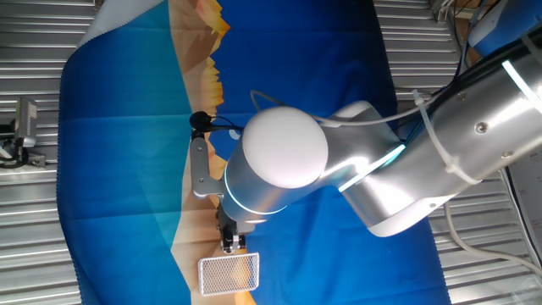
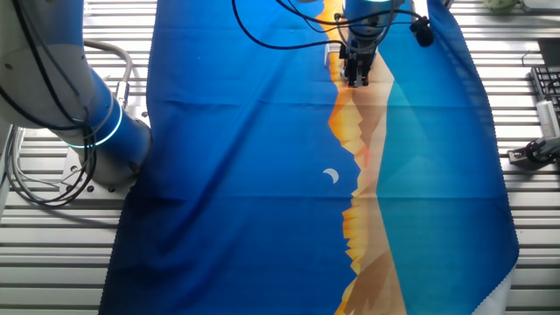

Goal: Push the soccer ball into the goal

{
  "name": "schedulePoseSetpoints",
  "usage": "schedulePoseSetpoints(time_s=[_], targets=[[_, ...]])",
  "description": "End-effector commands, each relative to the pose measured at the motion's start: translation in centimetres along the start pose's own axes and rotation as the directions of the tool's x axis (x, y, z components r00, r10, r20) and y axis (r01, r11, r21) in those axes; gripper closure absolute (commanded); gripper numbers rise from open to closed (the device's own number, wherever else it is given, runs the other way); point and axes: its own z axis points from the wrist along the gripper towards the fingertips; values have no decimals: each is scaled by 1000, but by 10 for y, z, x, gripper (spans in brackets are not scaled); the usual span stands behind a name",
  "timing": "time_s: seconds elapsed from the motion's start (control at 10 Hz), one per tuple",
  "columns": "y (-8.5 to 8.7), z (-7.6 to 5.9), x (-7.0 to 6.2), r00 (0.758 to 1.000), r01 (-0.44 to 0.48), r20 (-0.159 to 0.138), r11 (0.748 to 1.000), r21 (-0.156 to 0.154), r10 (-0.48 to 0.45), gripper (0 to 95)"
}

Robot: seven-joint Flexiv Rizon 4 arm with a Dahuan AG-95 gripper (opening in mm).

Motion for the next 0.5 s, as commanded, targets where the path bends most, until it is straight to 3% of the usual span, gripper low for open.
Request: schedulePoseSetpoints(time_s=[0.1, 0.5], targets=[[0, 2, 0, 1000, 1, 3, 1000, 1, -1, 950], [0, 2, 0, 1000, 1, 3, 1000, -1, -1, 950]])
